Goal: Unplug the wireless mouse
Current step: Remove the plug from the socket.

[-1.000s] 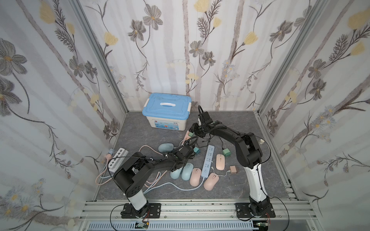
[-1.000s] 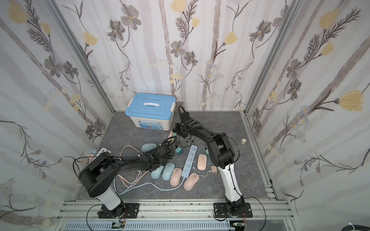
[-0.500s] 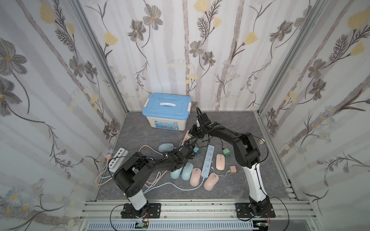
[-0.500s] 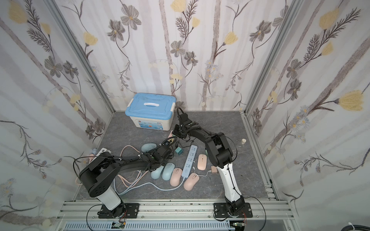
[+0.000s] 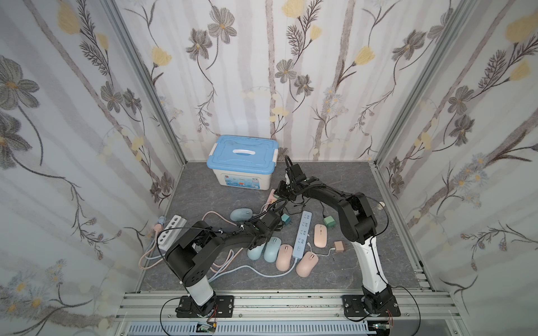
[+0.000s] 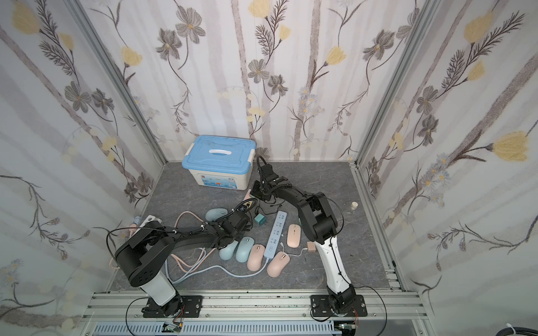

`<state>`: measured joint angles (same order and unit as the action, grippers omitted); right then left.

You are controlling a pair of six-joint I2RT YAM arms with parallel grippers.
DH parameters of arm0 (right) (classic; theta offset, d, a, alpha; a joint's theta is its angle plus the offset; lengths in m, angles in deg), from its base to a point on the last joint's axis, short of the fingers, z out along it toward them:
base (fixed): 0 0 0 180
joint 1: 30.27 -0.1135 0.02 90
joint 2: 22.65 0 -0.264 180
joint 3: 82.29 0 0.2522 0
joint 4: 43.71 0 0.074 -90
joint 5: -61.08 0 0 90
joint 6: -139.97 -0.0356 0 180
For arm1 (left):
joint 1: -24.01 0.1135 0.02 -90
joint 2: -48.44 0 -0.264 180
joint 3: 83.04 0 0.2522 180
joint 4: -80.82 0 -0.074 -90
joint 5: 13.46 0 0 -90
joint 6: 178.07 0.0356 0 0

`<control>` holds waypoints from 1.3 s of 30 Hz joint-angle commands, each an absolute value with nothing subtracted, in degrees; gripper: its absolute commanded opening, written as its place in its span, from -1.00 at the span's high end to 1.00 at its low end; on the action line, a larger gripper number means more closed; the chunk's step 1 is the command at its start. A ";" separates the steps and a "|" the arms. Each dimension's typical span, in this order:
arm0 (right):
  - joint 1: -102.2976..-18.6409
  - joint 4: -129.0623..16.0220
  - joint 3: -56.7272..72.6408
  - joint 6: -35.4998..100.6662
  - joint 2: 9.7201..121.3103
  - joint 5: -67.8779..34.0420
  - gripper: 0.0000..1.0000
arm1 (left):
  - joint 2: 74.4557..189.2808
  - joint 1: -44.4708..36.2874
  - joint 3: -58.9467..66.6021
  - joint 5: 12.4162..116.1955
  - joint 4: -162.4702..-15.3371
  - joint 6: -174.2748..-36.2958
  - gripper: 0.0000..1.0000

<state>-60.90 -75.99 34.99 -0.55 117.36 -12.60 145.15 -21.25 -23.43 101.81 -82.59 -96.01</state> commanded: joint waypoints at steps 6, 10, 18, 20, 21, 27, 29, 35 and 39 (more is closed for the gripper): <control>-60.95 -75.74 36.23 1.45 118.68 -15.72 0.24 | 145.29 -21.25 -23.35 101.63 -85.42 -96.63 1.00; -61.03 -75.40 36.28 1.54 118.70 -15.92 0.22 | 145.50 -21.30 -23.14 101.67 -85.33 -96.66 1.00; -61.18 -76.05 36.31 2.48 118.29 -15.91 0.98 | 145.51 -21.23 -23.01 101.76 -85.06 -96.60 1.00; -61.46 -76.28 35.63 3.29 117.67 -15.51 1.00 | 145.46 -21.29 -22.96 101.76 -85.06 -96.70 1.00; -61.62 -76.44 35.39 4.22 117.26 -15.30 1.00 | 145.46 -21.28 -23.02 101.69 -85.04 -96.68 1.00; -59.40 -71.53 30.99 10.87 114.43 -3.83 1.00 | 145.23 -21.24 -23.09 101.51 -85.32 -96.50 1.00; -58.76 -71.40 30.64 11.56 114.34 -0.60 1.00 | 145.45 -21.28 -23.07 101.39 -85.29 -96.52 1.00; -60.83 -69.04 24.30 4.19 109.47 -16.50 1.00 | 145.73 -21.17 -22.79 101.06 -85.17 -96.69 1.00; -64.20 -70.70 22.48 2.80 108.18 -28.66 1.00 | 145.61 -21.22 -22.76 100.75 -84.88 -96.95 1.00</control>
